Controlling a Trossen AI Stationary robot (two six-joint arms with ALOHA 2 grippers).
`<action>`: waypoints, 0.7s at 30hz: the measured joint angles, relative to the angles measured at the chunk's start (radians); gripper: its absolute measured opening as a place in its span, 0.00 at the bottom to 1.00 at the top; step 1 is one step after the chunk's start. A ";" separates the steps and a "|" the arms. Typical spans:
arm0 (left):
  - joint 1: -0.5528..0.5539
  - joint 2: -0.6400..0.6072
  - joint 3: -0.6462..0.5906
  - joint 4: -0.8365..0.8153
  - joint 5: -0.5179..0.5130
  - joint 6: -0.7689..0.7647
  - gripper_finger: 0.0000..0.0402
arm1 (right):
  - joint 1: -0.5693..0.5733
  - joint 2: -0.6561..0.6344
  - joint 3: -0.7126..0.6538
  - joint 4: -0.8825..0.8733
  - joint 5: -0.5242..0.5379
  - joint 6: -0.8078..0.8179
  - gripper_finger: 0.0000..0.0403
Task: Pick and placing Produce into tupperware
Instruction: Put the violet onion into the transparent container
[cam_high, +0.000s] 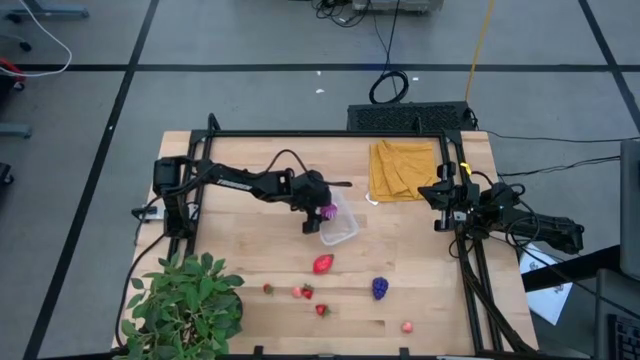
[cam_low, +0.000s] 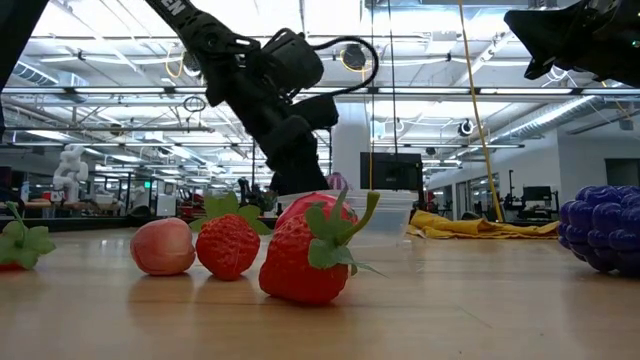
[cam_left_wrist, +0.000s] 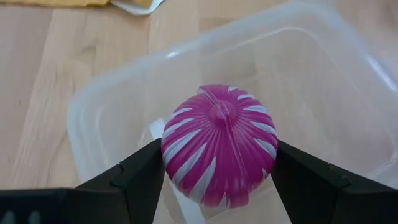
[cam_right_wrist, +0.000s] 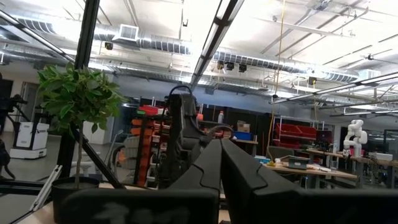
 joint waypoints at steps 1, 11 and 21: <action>-0.002 0.000 0.007 -0.006 -0.006 0.004 0.66 | 0.000 0.000 0.000 0.000 0.000 0.003 0.00; -0.009 0.000 0.048 -0.070 -0.013 0.018 0.66 | 0.000 0.000 0.000 -0.001 0.000 0.007 0.00; -0.009 0.000 0.048 -0.089 -0.013 0.004 0.66 | 0.000 0.000 0.000 -0.001 0.000 0.007 0.00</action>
